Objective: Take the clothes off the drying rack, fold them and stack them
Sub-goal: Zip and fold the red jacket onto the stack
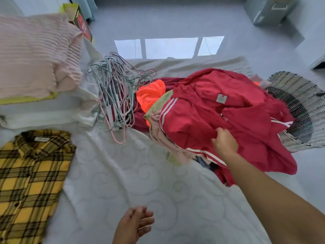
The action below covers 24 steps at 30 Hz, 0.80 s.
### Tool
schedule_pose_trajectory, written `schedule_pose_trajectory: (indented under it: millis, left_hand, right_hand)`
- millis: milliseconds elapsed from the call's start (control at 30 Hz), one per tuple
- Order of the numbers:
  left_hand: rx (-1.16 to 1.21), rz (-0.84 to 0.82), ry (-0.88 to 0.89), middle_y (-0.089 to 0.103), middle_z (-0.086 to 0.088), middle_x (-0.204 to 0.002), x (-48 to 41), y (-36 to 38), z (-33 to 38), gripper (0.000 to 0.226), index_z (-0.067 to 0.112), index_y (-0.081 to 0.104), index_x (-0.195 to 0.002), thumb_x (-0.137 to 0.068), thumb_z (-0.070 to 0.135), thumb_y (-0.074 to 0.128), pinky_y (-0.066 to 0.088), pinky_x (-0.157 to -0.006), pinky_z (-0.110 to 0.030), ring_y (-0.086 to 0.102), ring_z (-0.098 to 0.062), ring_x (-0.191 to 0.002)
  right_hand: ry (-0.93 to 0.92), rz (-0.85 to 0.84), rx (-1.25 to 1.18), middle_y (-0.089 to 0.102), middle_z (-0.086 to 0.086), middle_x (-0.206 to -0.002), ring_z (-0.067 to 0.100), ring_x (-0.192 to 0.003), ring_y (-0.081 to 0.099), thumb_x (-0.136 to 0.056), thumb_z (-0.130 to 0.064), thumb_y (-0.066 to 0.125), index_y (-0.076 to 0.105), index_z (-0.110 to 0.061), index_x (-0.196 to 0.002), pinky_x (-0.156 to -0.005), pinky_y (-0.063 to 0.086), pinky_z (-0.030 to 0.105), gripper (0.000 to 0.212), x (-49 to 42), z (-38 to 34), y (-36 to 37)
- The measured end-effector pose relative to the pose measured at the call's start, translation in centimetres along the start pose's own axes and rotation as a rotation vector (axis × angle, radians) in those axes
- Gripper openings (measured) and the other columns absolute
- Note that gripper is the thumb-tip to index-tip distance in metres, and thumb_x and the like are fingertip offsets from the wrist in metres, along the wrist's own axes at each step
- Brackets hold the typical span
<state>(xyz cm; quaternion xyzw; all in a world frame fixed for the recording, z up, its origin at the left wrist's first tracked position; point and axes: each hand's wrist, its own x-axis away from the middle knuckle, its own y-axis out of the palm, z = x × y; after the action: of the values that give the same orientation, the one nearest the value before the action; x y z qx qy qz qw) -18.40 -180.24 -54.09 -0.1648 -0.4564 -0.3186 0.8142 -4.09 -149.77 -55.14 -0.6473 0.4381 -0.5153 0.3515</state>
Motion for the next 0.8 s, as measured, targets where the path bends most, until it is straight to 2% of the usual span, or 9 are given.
schedule_pose_trajectory:
  millis: [100, 200, 333, 433, 500, 567, 667, 733, 800]
  left_hand:
    - [0.051, -0.026, 0.01, 0.068, -0.012, -0.065, 0.3, 3.5, 0.7, 0.023, 0.0, 0.056, -0.085, -0.098, 0.011, 0.041, 0.05, -0.044, -0.023, 0.064, -0.018, -0.049]
    - [0.123, -0.034, 0.006, 0.068, -0.014, -0.07, 0.3, 6.0, 1.9, 0.027, -0.001, 0.056, -0.089, -0.098, 0.019, 0.04, 0.053, -0.051, -0.027, 0.067, -0.021, -0.058]
    - [0.255, -0.056, 0.031, 0.065, -0.019, -0.097, -0.1, 7.7, 5.1, 0.047, -0.003, 0.054, -0.111, -0.097, 0.038, 0.037, 0.049, -0.07, -0.036, 0.063, -0.028, -0.086]
    - [0.287, -0.232, 0.037, 0.066, -0.02, -0.11, 0.3, 7.1, 8.0, 0.068, 0.004, 0.058, -0.116, -0.084, 0.061, 0.037, 0.054, -0.081, -0.044, 0.063, -0.035, -0.101]
    - [0.266, -0.32, 0.021, 0.069, -0.019, -0.105, 0.9, 6.4, 8.6, 0.064, 0.005, 0.063, -0.111, -0.08, 0.058, 0.043, 0.057, -0.077, -0.04, 0.067, -0.031, -0.094]
    - [0.242, -0.282, 0.028, 0.07, -0.016, -0.093, 1.0, 6.3, 7.9, 0.051, 0.001, 0.064, -0.107, -0.078, 0.042, 0.054, 0.057, -0.066, -0.032, 0.069, -0.024, -0.075]
    - [0.241, -0.172, 0.071, 0.064, -0.007, -0.084, 0.8, 6.9, 6.5, 0.029, 0.007, 0.06, -0.104, -0.081, 0.024, 0.058, 0.049, -0.062, -0.03, 0.058, -0.017, -0.068]
    - [0.238, -0.155, 0.08, 0.065, -0.004, -0.08, 1.2, 7.6, 5.7, 0.013, 0.012, 0.061, -0.097, -0.089, 0.019, 0.053, 0.046, -0.063, -0.029, 0.058, -0.015, -0.068]
    - [0.137, -0.174, 0.106, 0.067, -0.003, -0.083, 2.0, 8.3, 5.0, 0.012, 0.012, 0.062, -0.096, -0.09, 0.018, 0.054, 0.047, -0.067, -0.028, 0.059, -0.015, -0.074]
  right_hand:
    - [-0.153, -0.022, -0.203, 0.062, 0.018, -0.089, 0.031, -0.087, 0.057, -0.085, -0.01, 0.057, 0.061, -0.001, -0.089, -0.069, 0.037, 0.033, 0.01, 0.5, 0.4, -0.2]
    - [-0.263, -0.166, -0.496, 0.046, 0.002, -0.06, 0.018, -0.063, 0.043, -0.081, -0.01, 0.064, 0.051, -0.009, -0.065, -0.058, 0.028, 0.03, 0.021, 3.5, -0.6, -1.1]
    - [-0.447, -0.627, -0.848, 0.046, -0.003, -0.057, 0.005, -0.052, 0.039, -0.081, -0.01, 0.068, 0.053, -0.006, -0.068, -0.051, 0.034, 0.025, 0.02, 10.9, -3.0, -3.0]
    - [-0.519, -0.928, -0.997, 0.054, -0.012, -0.052, -0.001, -0.051, 0.047, -0.086, -0.005, 0.063, 0.057, -0.018, -0.072, -0.053, 0.039, 0.015, 0.02, 15.6, -4.4, -3.1]
    - [-0.485, -0.891, -1.008, 0.057, -0.011, -0.056, 0.001, -0.053, 0.05, -0.09, -0.01, 0.059, 0.06, -0.023, -0.081, -0.055, 0.04, 0.015, 0.016, 16.6, -4.0, -1.8]
    - [-0.378, -0.654, -0.956, 0.058, -0.007, -0.065, 0.001, -0.053, 0.052, -0.092, -0.01, 0.054, 0.059, -0.025, -0.086, -0.053, 0.04, 0.015, 0.017, 16.0, -2.7, 0.2]
    - [-0.21, -0.359, -0.922, 0.059, -0.002, -0.074, -0.001, -0.051, 0.055, -0.092, -0.006, 0.052, 0.058, -0.024, -0.082, -0.052, 0.04, 0.014, 0.022, 14.0, -0.4, 2.0]
    - [-0.155, -0.328, -0.916, 0.059, 0.0, -0.076, 0.001, -0.054, 0.056, -0.092, -0.005, 0.051, 0.057, -0.02, -0.085, -0.052, 0.042, 0.013, 0.018, 12.8, -0.2, 2.4]
    - [-0.108, -0.35, -0.91, 0.059, 0.001, -0.08, 0.006, -0.061, 0.057, -0.094, -0.008, 0.05, 0.055, -0.016, -0.093, -0.055, 0.048, 0.017, 0.009, 11.6, -1.0, 3.1]
